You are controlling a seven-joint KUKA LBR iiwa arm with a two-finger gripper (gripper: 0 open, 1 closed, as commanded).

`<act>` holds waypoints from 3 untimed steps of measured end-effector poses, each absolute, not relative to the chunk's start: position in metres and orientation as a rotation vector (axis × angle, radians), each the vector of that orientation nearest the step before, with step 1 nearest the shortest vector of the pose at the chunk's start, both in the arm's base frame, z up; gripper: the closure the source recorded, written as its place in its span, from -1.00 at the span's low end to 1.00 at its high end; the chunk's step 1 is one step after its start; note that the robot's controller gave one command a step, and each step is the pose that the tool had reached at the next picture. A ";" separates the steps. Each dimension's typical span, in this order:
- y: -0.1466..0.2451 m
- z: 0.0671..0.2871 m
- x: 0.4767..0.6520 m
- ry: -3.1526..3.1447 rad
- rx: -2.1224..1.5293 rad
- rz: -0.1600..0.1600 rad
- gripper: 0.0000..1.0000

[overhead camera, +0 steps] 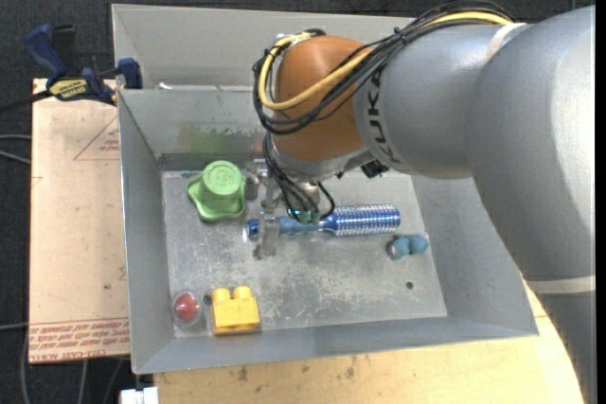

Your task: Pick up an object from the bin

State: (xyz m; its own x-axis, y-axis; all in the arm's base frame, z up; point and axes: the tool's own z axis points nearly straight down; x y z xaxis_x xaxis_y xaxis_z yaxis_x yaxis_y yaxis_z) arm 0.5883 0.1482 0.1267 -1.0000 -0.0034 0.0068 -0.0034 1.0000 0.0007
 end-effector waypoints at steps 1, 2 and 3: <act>0.053 0.067 0.614 -3.138 0.091 0.005 -1.00; 0.053 0.102 0.596 -3.140 0.142 -0.001 -1.00; 0.050 0.103 0.598 -3.143 0.033 -0.003 -1.00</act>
Offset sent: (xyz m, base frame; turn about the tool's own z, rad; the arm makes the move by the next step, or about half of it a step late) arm 0.0257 -0.0890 -0.0567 -0.0620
